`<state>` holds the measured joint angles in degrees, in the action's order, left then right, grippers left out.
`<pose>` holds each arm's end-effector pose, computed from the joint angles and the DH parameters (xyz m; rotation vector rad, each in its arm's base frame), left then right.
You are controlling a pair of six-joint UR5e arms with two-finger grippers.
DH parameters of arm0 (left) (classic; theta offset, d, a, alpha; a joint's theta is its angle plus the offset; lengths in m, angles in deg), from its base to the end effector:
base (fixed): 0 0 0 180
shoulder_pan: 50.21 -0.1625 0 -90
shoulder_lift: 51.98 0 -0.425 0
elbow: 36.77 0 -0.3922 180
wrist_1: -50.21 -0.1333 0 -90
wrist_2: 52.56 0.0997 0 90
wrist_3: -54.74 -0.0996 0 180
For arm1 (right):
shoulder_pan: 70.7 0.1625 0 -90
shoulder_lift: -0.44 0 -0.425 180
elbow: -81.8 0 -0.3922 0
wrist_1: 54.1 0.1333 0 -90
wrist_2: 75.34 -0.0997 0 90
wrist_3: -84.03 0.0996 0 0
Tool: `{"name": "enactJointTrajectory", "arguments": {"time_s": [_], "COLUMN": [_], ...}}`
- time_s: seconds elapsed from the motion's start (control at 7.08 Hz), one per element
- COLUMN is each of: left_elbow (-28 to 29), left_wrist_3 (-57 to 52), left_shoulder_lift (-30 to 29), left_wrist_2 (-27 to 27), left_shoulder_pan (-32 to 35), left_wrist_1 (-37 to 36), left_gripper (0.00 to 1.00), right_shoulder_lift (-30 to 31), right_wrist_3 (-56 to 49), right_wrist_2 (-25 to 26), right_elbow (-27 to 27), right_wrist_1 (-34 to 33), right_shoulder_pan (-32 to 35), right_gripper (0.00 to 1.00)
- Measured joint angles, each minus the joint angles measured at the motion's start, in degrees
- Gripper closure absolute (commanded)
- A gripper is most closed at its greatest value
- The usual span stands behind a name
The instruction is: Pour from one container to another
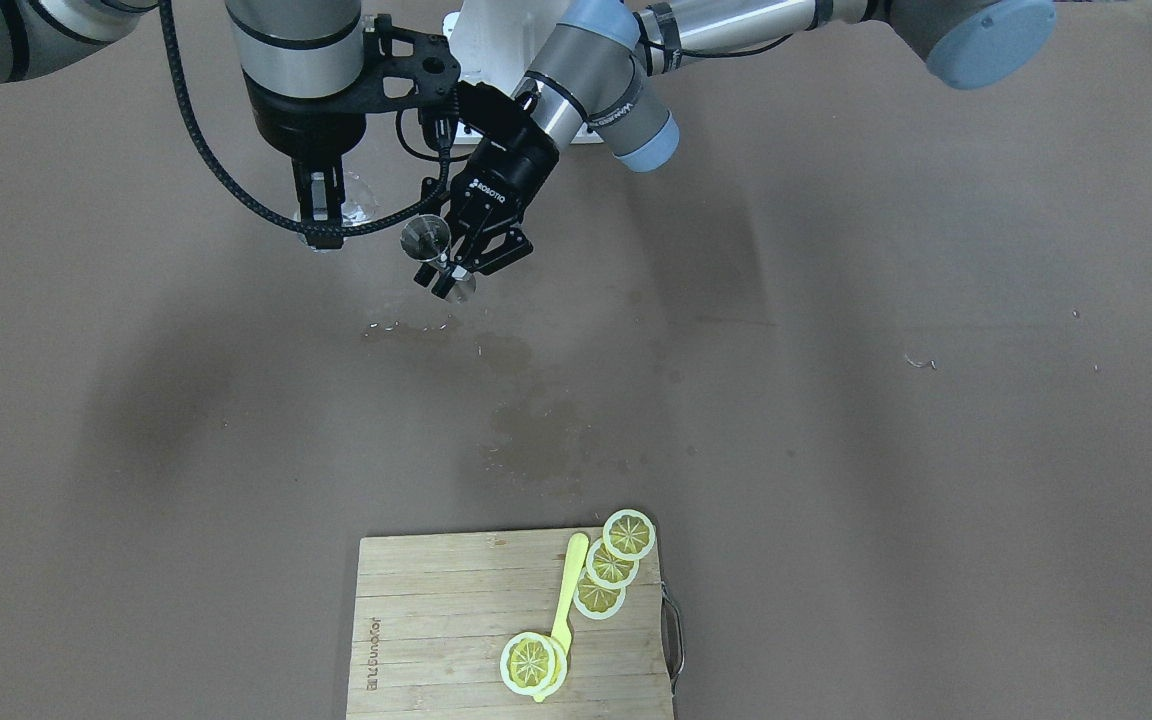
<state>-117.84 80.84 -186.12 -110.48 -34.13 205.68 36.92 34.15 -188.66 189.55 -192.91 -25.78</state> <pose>0.6027 -0.3675 0.1278 1.3888 1.0316 0.1232 -0.3549 -0.4864 0.0902 0.4572 -0.4370 -1.6890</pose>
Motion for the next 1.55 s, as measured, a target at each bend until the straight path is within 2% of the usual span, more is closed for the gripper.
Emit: {"name": "enactJointTrajectory", "arguments": {"time_s": [0.71,1.55], "left_elbow": [-0.09,-0.25], "left_wrist_3": [0.0,0.0], "left_shoulder_lift": [0.07,0.89], "left_wrist_2": [0.11,0.2], "left_shoulder_pan": [0.0,-0.09], "left_wrist_1": [0.01,0.51], "left_gripper": [1.0,1.0], "right_shoulder_lift": [-6.75,-8.38], "right_wrist_3": [-2.41,-5.27], "right_wrist_2": [1.88,4.59], "right_elbow": [-9.76,-11.12], "right_wrist_1": [-2.48,-8.05], "right_shoulder_pan": [-2.01,-3.92], "right_gripper": [1.0,1.0]}}
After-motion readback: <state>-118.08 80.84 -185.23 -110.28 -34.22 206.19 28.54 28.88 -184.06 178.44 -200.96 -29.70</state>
